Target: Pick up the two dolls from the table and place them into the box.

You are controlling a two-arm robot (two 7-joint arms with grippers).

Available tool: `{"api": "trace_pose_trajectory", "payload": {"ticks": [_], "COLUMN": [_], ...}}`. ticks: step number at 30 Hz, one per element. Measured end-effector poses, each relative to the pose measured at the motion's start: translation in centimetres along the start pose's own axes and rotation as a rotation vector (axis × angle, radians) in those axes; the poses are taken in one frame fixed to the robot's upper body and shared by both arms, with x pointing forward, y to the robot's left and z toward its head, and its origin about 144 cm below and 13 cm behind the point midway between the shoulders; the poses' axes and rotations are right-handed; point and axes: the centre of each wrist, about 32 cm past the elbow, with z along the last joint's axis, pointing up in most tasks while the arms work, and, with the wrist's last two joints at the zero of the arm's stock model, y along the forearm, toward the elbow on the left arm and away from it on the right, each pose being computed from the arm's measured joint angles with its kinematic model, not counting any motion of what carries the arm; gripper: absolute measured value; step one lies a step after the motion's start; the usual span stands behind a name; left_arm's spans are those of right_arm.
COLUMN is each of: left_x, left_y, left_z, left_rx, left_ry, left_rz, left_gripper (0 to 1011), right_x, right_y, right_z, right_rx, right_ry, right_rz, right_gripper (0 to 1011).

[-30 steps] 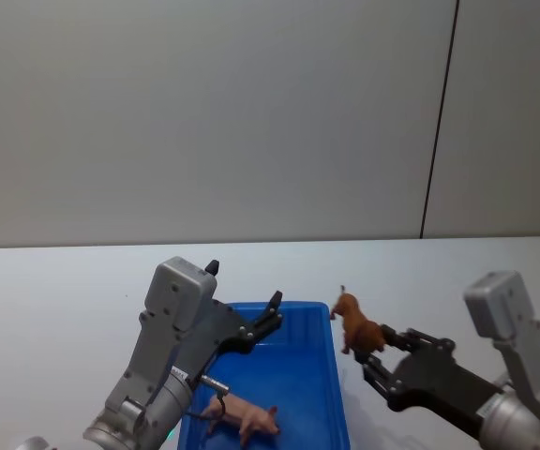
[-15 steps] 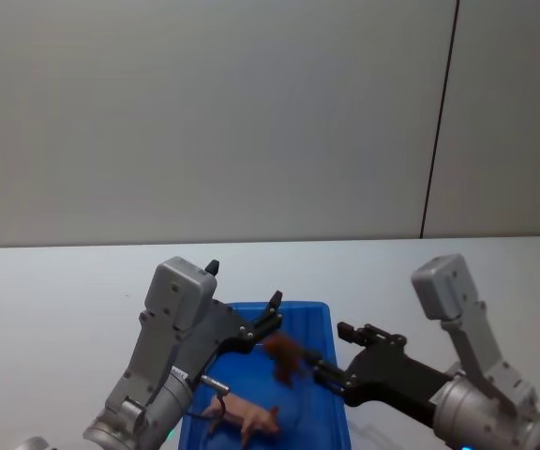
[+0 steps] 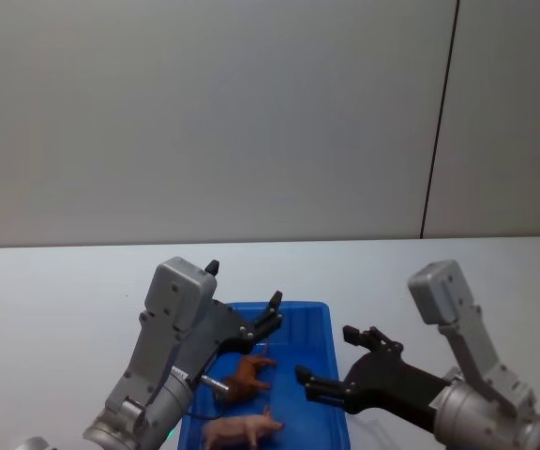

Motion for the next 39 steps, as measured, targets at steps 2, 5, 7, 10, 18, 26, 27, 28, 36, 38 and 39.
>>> {"api": "trace_pose_trajectory", "payload": {"ticks": [2, 5, 7, 10, 18, 26, 27, 28, 36, 38, 39], "left_x": [0.0, 0.0, 0.0, 0.0, 0.0, 0.0, 0.0, 0.0, 0.1, 0.2, 0.2], "left_y": [0.0, 0.0, 0.0, 0.0, 0.0, 0.4, 0.6, 0.7, 2.6, 3.4, 3.7], "left_z": [0.0, 0.0, 0.0, 0.0, 0.0, 0.0, 0.0, 0.0, -0.1, -0.2, -0.2], "left_rx": [0.0, 0.0, 0.0, 0.0, 0.0, 0.016, 0.023, 0.028, 0.092, 0.115, 0.124], "left_ry": [0.0, 0.0, 0.0, 0.0, 0.0, -0.002, -0.003, -0.003, 0.011, 0.015, 0.018], "left_rz": [0.0, 0.0, 0.0, 0.0, 0.0, 0.019, 0.028, 0.035, 0.102, 0.121, 0.131], "left_gripper": [1001, 1001, 1001, 1001, 1001, 1001, 1001, 1001, 1001, 1001, 1001], "right_x": [0.3, 0.7, 1.0, 1.6, 2.5, 2.9, 2.9, 3.0, 3.2, 3.2, 3.2], "right_y": [-0.5, -1.2, -1.6, -2.7, -4.7, -5.5, -5.7, -5.8, -6.2, -6.3, -6.3], "right_z": [-0.2, -0.5, -0.7, -1.2, -2.1, -2.5, -2.5, -2.6, -2.7, -2.8, -2.8], "right_rx": [0.0, 0.001, -0.001, -0.002, -0.011, -0.015, -0.016, -0.016, -0.018, -0.019, -0.019], "right_ry": [-0.005, -0.011, -0.014, -0.016, -0.017, -0.017, -0.018, -0.017, -0.018, -0.018, -0.018], "right_rz": [-0.006, -0.016, -0.022, -0.037, -0.068, -0.081, -0.083, -0.085, -0.091, -0.092, -0.093], "right_gripper": [1001, 1001, 1001, 1001, 1001, 1001, 1001, 1001, 1001, 1001, 1001]}}
